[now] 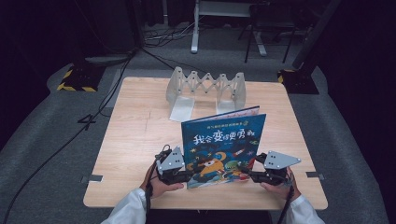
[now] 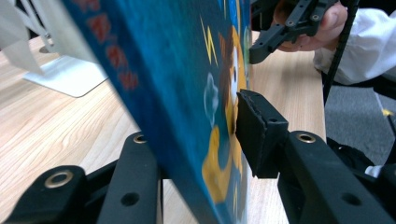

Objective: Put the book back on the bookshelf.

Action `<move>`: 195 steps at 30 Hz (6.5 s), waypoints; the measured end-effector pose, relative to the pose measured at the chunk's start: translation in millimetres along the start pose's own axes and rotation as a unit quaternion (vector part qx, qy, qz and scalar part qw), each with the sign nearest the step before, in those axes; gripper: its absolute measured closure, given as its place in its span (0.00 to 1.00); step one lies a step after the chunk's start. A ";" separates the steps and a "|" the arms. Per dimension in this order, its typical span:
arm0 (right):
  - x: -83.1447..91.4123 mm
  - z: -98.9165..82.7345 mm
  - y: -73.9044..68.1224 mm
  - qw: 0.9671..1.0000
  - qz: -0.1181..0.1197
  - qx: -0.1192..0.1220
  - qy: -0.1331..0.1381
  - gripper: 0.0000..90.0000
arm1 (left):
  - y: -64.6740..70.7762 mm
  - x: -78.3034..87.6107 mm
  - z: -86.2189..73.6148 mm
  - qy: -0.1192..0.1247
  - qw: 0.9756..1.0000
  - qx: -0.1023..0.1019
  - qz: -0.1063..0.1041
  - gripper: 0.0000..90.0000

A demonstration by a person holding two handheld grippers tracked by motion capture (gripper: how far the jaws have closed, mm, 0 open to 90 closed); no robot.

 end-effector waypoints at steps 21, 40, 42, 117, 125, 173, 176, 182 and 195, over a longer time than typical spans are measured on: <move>24.8 -17.6 8.7 0.999 -0.049 -0.019 0.003 0.62 | 16.5 -2.2 4.9 0.008 0.999 -0.042 -0.015 0.87; 19.0 12.5 30.9 0.997 -0.023 -0.060 0.040 0.67 | 3.7 -9.3 2.5 0.049 0.999 -0.015 -0.019 0.91; 18.7 12.4 31.2 0.997 -0.024 -0.060 0.040 0.68 | 3.3 -9.0 2.4 0.050 0.998 -0.015 -0.019 0.90; 25.4 -60.5 78.5 0.979 -0.113 -0.163 -0.038 0.47 | -29.4 -14.2 47.8 0.066 0.994 -0.025 0.088 0.92; 23.3 -61.4 76.7 0.981 -0.102 -0.161 -0.047 0.46 | -40.7 7.1 47.4 0.030 0.988 -0.057 0.138 0.92; 16.4 -63.9 71.8 0.983 -0.105 -0.134 -0.071 0.48 | -135.1 47.5 24.1 0.007 0.962 -0.010 0.272 0.92; 15.5 -64.7 72.0 0.982 -0.107 -0.134 -0.077 0.48 | -140.8 43.8 20.5 0.015 0.960 0.003 0.280 0.92; 12.9 -65.8 70.3 0.982 -0.109 -0.124 -0.088 0.46 | -146.7 42.5 11.0 0.037 0.954 0.044 0.294 0.92; 8.1 -68.1 66.7 0.983 -0.096 -0.108 -0.113 0.37 | -152.9 25.3 -11.5 0.037 0.945 0.089 0.311 0.92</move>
Point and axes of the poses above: each handheld gripper's, and its own axes: x roughly backward along the jaws, z roughly out of its top, y roughly to its right, the point moved 5 cm from there along -x, roughly forward along the jaws, and after that the axes turned 11 degrees about -x, right-handed, at the moved point
